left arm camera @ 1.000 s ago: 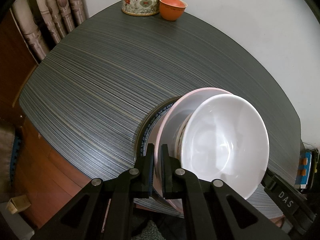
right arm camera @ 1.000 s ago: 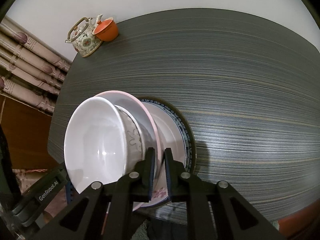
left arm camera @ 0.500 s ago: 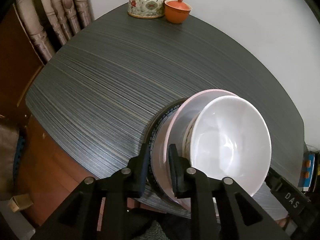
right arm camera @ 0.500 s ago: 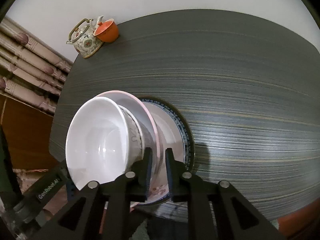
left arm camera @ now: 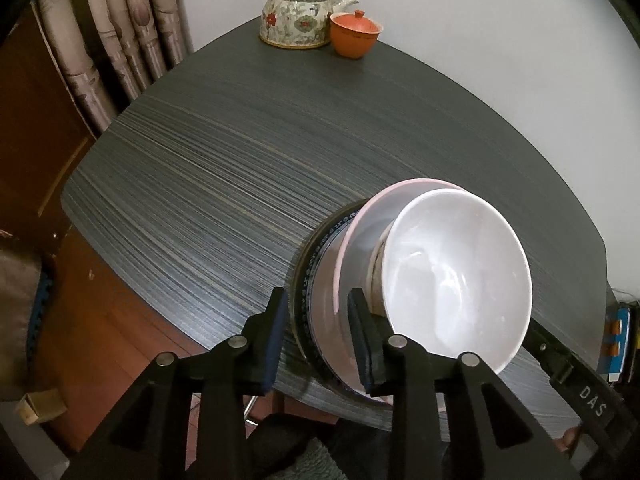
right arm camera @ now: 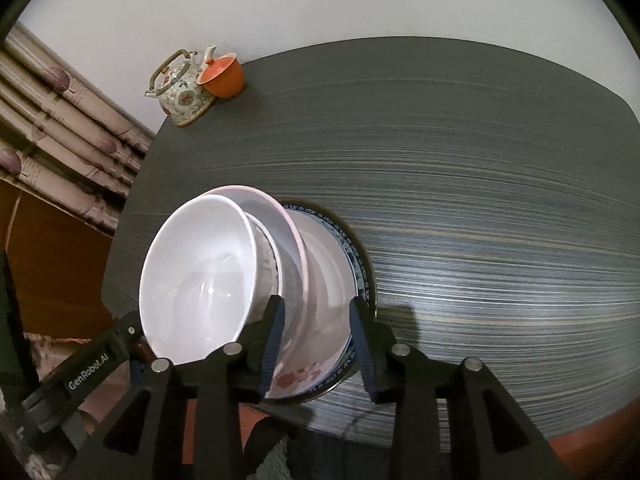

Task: Organize plates and bowls
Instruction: 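Lower the nested bowls onto the pink-flowered plate stack with both tools, then open both tools and release the bowls on the plate stack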

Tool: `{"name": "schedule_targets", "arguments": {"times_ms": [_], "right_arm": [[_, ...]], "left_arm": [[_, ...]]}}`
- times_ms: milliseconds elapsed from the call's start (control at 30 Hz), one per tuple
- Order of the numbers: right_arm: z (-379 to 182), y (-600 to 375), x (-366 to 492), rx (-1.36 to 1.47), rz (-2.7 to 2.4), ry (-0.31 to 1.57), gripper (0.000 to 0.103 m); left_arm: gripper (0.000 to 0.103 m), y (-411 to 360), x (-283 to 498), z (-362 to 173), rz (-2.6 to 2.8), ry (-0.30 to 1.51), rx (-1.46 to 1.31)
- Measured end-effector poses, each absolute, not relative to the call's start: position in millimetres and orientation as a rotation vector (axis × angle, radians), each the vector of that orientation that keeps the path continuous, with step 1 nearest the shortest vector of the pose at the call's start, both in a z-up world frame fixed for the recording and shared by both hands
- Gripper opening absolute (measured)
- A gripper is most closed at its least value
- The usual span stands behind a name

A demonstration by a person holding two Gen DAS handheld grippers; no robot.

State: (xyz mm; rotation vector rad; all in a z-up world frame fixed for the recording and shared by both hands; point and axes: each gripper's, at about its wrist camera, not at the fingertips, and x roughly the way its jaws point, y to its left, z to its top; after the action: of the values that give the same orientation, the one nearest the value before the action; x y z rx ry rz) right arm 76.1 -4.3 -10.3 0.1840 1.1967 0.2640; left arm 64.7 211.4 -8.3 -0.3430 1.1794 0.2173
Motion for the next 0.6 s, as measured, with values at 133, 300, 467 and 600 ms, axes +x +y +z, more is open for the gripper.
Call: {"name": "schedule_targets", "arguments": {"times_ms": [133, 300, 467, 600], "right_arm": [[-4, -9, 66, 0.175, 0.278, 1.166, 0.034], [3, -13, 55, 0.165, 0.311, 1.143, 0.035], [8, -15, 36, 0.145, 0.338, 1.101, 0.046], [11, -16, 21, 0.143, 0.368, 1.077, 0.058]], "left_arm": [[0.039, 206, 58, 0, 0.212, 1.150, -0.319], [0.040, 199, 43, 9, 0.193, 1.122, -0.298], [0.043, 190, 26, 22, 0.189, 1.070, -0.264], [0.049, 179, 12, 28, 0.188, 1.023, -0.223]]}}
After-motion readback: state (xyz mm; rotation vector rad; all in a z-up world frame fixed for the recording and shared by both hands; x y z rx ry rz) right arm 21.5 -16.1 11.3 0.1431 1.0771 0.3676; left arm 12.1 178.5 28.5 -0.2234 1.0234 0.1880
